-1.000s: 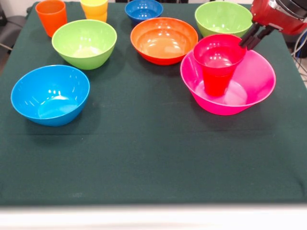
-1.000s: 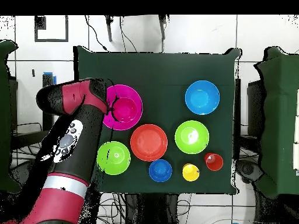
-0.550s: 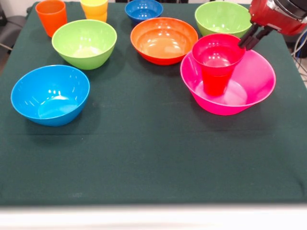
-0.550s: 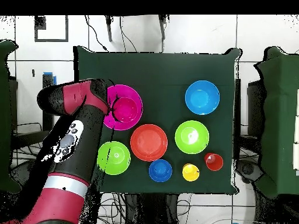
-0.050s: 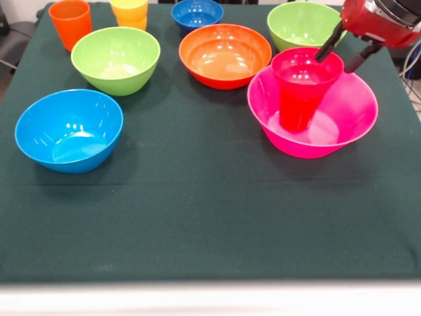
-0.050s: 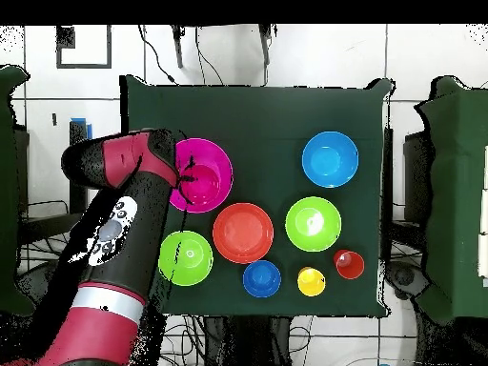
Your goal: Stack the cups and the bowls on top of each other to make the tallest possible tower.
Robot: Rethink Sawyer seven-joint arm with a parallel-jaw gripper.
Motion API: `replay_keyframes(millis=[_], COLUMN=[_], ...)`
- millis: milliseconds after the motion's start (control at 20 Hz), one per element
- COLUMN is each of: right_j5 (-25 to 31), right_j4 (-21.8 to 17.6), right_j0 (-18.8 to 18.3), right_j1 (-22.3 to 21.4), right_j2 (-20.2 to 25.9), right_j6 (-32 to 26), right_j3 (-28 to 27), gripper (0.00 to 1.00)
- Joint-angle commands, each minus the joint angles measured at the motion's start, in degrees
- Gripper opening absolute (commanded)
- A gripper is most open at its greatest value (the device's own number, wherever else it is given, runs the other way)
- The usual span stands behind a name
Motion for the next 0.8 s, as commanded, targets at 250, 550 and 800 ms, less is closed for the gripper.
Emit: replay_keyframes(millis=[250,550,800], right_j5=[-4.16,-2.83,-2.48], right_j4=[-3.99,-4.58,-4.48], right_j0=[-1.42,-1.82,-1.83], right_j1=[0.34,-0.34,-0.46], right_j2=[3.62,3.33,3.23], right_j6=[4.46,2.62,2.83], right_j3=[3.88,3.29,2.81], gripper=[1.0,1.0,0.0])
